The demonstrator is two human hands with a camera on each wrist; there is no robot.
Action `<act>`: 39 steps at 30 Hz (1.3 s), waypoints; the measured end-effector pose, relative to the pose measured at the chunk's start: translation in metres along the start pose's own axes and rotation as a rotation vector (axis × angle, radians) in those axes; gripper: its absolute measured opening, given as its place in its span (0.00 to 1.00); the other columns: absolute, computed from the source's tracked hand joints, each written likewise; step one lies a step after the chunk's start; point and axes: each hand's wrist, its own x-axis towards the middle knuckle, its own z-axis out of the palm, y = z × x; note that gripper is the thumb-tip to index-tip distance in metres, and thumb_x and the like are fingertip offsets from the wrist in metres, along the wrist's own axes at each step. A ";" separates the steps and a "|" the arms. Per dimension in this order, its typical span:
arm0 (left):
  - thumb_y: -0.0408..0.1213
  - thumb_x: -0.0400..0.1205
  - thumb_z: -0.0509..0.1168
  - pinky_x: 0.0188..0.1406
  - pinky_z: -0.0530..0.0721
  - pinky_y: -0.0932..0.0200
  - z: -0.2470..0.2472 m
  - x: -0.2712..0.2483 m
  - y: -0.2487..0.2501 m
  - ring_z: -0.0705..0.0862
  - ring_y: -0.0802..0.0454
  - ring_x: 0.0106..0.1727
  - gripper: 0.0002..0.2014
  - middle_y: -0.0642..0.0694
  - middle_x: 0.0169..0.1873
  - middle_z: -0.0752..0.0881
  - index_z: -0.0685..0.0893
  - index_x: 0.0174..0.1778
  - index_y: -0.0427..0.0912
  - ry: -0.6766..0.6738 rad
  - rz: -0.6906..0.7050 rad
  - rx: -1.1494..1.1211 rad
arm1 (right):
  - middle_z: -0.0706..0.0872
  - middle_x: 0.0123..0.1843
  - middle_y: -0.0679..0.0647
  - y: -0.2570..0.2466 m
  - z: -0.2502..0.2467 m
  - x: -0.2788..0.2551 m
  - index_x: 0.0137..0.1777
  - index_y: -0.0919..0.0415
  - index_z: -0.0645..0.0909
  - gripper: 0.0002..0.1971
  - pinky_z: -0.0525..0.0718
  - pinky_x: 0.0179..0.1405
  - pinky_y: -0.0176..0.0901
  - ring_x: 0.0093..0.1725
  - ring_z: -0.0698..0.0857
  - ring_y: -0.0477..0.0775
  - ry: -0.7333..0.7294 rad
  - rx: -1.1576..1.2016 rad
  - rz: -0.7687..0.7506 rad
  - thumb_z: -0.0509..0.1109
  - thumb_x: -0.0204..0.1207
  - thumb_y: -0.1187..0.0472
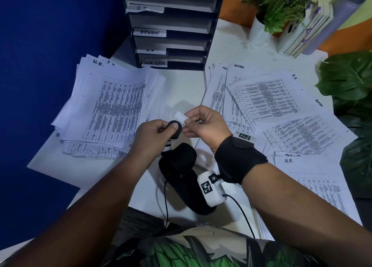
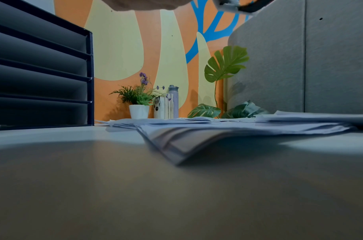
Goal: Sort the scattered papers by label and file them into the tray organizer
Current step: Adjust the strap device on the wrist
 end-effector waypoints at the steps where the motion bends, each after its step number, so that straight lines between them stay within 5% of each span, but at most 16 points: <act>1: 0.42 0.79 0.71 0.38 0.86 0.65 0.000 0.000 -0.001 0.89 0.57 0.37 0.07 0.46 0.35 0.90 0.90 0.40 0.43 -0.004 0.002 0.005 | 0.81 0.36 0.53 0.000 0.000 0.000 0.48 0.67 0.81 0.04 0.90 0.38 0.43 0.32 0.88 0.51 -0.002 -0.015 -0.003 0.67 0.78 0.74; 7: 0.42 0.79 0.72 0.46 0.86 0.55 0.001 -0.002 -0.002 0.88 0.55 0.38 0.06 0.48 0.34 0.90 0.90 0.37 0.48 -0.018 0.014 0.026 | 0.82 0.35 0.54 0.000 0.001 -0.001 0.48 0.68 0.82 0.03 0.90 0.40 0.45 0.34 0.87 0.53 0.004 -0.068 -0.006 0.68 0.78 0.74; 13: 0.42 0.78 0.72 0.57 0.86 0.40 -0.001 -0.005 0.000 0.89 0.43 0.45 0.05 0.46 0.36 0.91 0.91 0.38 0.50 -0.052 0.024 0.015 | 0.83 0.35 0.54 0.000 0.002 -0.001 0.48 0.68 0.82 0.03 0.90 0.38 0.45 0.35 0.87 0.55 0.010 -0.074 -0.002 0.68 0.78 0.73; 20: 0.40 0.79 0.71 0.57 0.85 0.40 -0.001 -0.005 0.002 0.89 0.42 0.46 0.05 0.45 0.36 0.91 0.91 0.40 0.46 -0.063 0.025 -0.001 | 0.84 0.37 0.56 0.003 0.001 -0.001 0.50 0.71 0.82 0.04 0.90 0.39 0.46 0.37 0.89 0.56 -0.006 -0.062 0.005 0.67 0.79 0.73; 32: 0.41 0.78 0.71 0.47 0.85 0.49 0.001 -0.004 0.001 0.83 0.54 0.36 0.06 0.43 0.35 0.89 0.90 0.36 0.49 -0.061 0.028 0.003 | 0.83 0.38 0.57 0.002 0.000 0.000 0.50 0.71 0.81 0.04 0.91 0.40 0.48 0.36 0.88 0.55 0.018 -0.072 -0.002 0.67 0.78 0.74; 39: 0.40 0.78 0.71 0.54 0.86 0.40 0.002 -0.001 -0.002 0.87 0.42 0.41 0.05 0.44 0.35 0.90 0.90 0.37 0.49 -0.052 0.022 0.000 | 0.84 0.38 0.59 0.001 0.001 -0.001 0.49 0.70 0.82 0.04 0.91 0.41 0.49 0.37 0.88 0.57 -0.007 -0.076 0.001 0.66 0.79 0.74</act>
